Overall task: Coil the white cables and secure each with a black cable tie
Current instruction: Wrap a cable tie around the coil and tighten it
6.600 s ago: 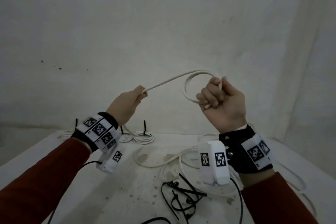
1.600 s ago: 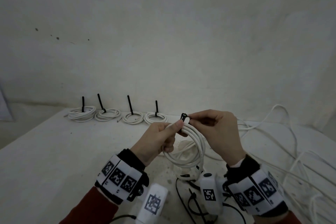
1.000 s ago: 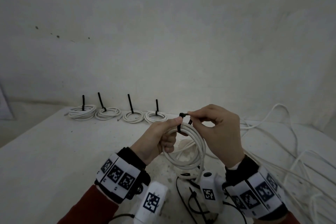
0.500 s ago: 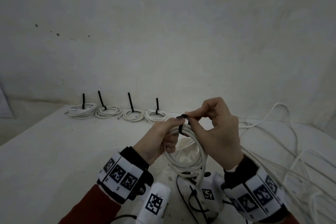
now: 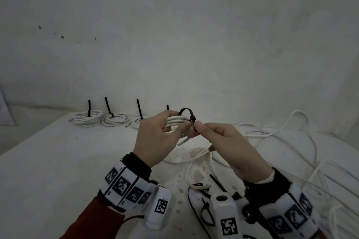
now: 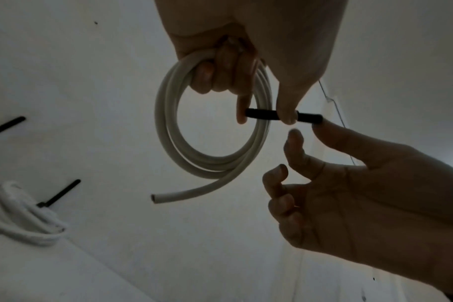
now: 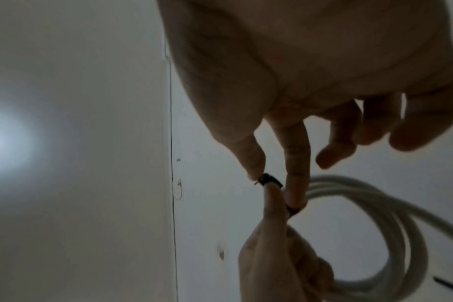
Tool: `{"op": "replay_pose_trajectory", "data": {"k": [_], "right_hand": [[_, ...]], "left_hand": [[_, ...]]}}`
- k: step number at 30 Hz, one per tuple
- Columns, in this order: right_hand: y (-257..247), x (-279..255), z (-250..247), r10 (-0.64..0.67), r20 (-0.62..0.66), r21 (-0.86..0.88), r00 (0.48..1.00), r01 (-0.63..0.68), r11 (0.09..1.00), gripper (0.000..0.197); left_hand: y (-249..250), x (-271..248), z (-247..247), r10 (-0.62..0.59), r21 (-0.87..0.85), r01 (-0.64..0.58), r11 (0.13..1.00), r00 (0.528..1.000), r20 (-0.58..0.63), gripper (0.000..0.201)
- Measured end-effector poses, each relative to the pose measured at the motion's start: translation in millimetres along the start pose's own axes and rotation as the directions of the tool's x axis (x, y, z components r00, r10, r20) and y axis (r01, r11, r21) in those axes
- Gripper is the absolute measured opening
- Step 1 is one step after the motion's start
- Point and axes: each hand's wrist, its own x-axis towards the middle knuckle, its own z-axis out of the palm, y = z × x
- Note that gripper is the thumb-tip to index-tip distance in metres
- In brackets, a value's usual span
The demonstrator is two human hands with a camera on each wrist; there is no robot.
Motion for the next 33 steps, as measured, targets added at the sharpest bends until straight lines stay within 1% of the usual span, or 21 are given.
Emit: {"op": "replay_pose_trajectory", "data": {"k": [3, 4, 7, 10, 13, 14, 16, 17, 20, 22, 25, 27, 28, 30, 31, 32, 33], "right_hand": [[1.9, 1.2, 8.6, 0.006, -0.062, 0.181, 0.998, 0.006, 0.983, 0.028], [2.4, 1.3, 9.8, 0.020, -0.061, 0.226, 0.998, -0.005, 0.974, 0.027], [-0.7, -0.4, 11.3, 0.065, -0.010, 0.314, 0.998, -0.058, 0.948, 0.026], [-2.9, -1.9, 13.6, 0.074, 0.035, 0.346, 0.997, -0.082, 0.935, 0.027], [-0.2, -3.8, 20.6, 0.061, 0.081, 0.305, 0.995, -0.083, 0.949, 0.027], [0.6, -4.9, 23.8, 0.059, 0.085, 0.282, 0.995, -0.081, 0.956, 0.026], [1.1, -7.1, 29.8, 0.042, 0.069, 0.216, 0.997, -0.056, 0.975, 0.024], [0.7, -8.2, 32.6, 0.024, 0.051, 0.187, 0.998, -0.033, 0.982, 0.023], [4.3, -10.0, 35.9, -0.023, 0.006, 0.139, 1.000, 0.022, 0.990, 0.021], [4.7, -10.6, 36.2, -0.025, -0.010, 0.078, 1.000, 0.025, 0.997, 0.020], [0.9, -10.2, 33.1, -0.045, 0.024, 0.026, 0.999, 0.045, 0.999, 0.022], [1.7, -6.0, 27.2, -0.053, 0.020, 0.015, 0.998, 0.053, 0.998, 0.025], [4.3, -3.0, 23.6, -0.050, -0.011, -0.017, 0.999, 0.050, 0.999, 0.023], [12.1, 4.8, 16.7, -0.047, -0.113, -0.129, 0.993, 0.032, 0.991, 0.011], [16.9, 7.7, 13.8, -0.045, -0.146, -0.193, 0.988, 0.017, 0.981, 0.010], [21.0, 9.3, 12.0, -0.036, -0.158, -0.245, 0.987, -0.003, 0.969, 0.015], [24.1, 11.0, 10.9, -0.019, -0.154, -0.254, 0.988, -0.021, 0.967, 0.019]], "left_hand": [[-3.2, -1.6, 2.2, 0.031, 0.034, -0.030, 0.999, 1.000, -0.008, 0.019], [-4.1, -1.8, 2.4, 0.032, 0.032, -0.032, 0.999, 0.999, -0.012, 0.021], [-5.8, -1.8, 1.8, 0.034, 0.001, -0.034, 0.999, 0.999, -0.024, 0.031], [-9.2, -0.3, 0.2, -0.021, -0.036, 0.020, 0.999, 0.999, -0.037, 0.034], [-15.2, 2.3, -3.3, -0.062, 0.016, 0.063, 0.998, 0.995, -0.083, 0.031], [-17.6, 3.7, -5.0, -0.089, 0.018, 0.091, 0.996, 0.991, -0.097, 0.027], [-21.3, 6.8, -8.7, -0.143, -0.031, 0.141, 0.990, 0.984, -0.107, 0.013], [-22.8, 8.0, -9.9, -0.157, -0.055, 0.152, 0.987, 0.982, -0.105, 0.010], [-27.0, 9.5, -10.6, -0.168, -0.054, 0.164, 0.985, 0.982, -0.087, 0.012], [-25.9, 8.8, -9.3, -0.166, -0.033, 0.164, 0.986, 0.983, -0.083, 0.015], [-23.5, 10.4, -8.6, -0.200, -0.056, 0.196, 0.979, 0.976, -0.081, 0.021], [-26.2, 13.6, -10.5, -0.299, -0.144, 0.285, 0.948, 0.951, -0.083, 0.026], [-28.8, 15.7, -12.1, -0.360, -0.208, 0.339, 0.917, 0.930, -0.073, 0.026], [-30.1, 19.6, -15.7, -0.466, -0.320, 0.434, 0.842, 0.885, -0.024, 0.028], [-29.4, 20.6, -16.5, -0.502, -0.371, 0.469, 0.801, 0.865, 0.010, 0.032], [-27.9, 21.0, -16.5, -0.526, -0.412, 0.495, 0.765, 0.849, 0.044, 0.033], [-25.6, 21.3, -16.1, -0.542, -0.442, 0.514, 0.735, 0.837, 0.073, 0.030]]}}
